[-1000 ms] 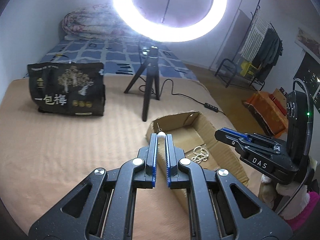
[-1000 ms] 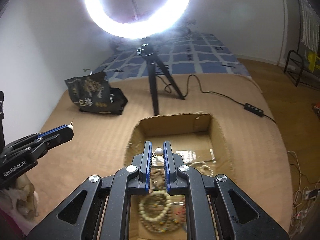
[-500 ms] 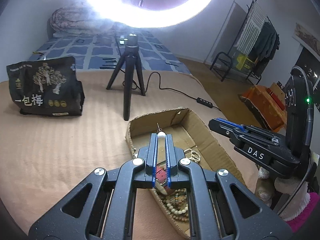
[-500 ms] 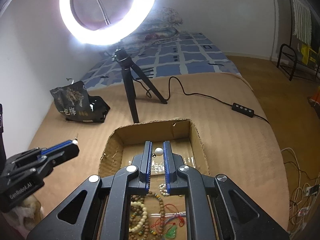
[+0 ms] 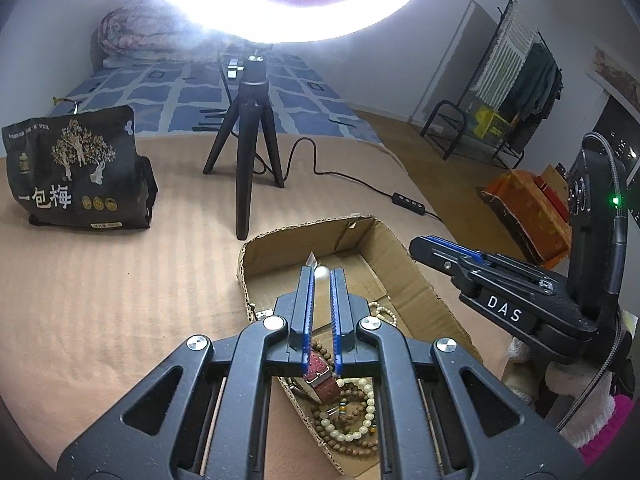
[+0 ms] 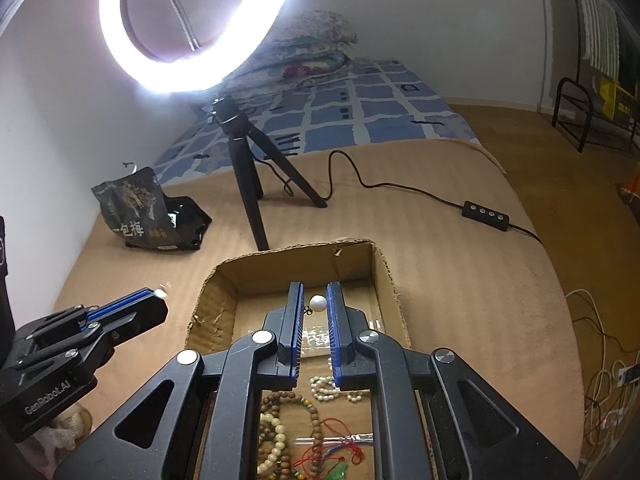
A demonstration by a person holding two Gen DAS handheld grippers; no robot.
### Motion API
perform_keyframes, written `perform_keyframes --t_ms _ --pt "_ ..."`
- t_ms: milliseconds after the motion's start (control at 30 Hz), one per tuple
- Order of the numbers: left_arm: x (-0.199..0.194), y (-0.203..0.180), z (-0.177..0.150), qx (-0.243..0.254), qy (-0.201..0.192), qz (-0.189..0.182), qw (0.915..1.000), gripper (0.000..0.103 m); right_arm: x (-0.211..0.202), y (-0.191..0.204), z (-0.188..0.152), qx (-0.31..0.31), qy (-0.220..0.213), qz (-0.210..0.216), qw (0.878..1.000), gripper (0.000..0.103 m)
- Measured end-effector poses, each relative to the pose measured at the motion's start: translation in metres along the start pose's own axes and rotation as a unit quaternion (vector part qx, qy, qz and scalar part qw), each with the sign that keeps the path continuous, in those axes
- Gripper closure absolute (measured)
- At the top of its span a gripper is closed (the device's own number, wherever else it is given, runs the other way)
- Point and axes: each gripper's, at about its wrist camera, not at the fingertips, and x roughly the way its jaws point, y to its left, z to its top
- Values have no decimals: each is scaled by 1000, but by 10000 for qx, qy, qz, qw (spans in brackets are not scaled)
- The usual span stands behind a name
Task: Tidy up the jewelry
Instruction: 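Open both tools to drop the pearl earrings into the box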
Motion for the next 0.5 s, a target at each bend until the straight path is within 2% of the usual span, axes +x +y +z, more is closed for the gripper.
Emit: perform_keyframes --t_ms 33,100,167,500 --pt "1 0 0 -18 18 18 10000 97 1 -1 0 24 21 -21 10000 89" --pt "2 0 0 -45 22 24 10000 82 1 -3 -1 65 34 -26 10000 70" --pt "1 0 0 -35 -9 41 10000 79 1 -5 -1 101 29 -6 9999 70" --pt "-4 1 -1 -8 -26 110 9999 79 -4 -6 -2 79 2 -72 9999 70"
